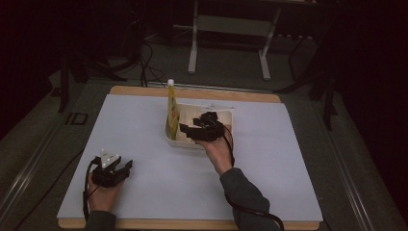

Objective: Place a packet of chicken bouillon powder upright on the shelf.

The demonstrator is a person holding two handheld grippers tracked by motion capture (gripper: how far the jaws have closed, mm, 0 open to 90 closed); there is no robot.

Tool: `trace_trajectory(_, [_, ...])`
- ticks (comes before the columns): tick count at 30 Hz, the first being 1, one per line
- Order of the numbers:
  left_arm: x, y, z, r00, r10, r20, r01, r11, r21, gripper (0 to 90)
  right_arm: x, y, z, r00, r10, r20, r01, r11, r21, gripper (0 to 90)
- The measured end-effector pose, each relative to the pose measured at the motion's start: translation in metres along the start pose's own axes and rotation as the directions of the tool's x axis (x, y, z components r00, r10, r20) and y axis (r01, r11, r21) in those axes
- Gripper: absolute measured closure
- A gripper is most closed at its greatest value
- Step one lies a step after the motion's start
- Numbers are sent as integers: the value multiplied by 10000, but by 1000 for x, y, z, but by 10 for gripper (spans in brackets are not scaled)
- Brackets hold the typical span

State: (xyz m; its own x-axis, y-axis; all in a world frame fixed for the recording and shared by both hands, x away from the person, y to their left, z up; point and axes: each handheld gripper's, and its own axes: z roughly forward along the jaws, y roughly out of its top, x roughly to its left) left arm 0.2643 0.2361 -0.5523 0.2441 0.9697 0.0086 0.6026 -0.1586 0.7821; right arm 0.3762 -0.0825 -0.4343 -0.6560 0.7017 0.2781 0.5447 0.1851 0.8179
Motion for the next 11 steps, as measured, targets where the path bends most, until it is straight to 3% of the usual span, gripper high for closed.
trace_trajectory(11, [-1, 0, 0, 9989, -128, -452, 133, 9999, 102, 504, -36, -25, -54, 9984, 316, 462, -304, 9992, -276, 370])
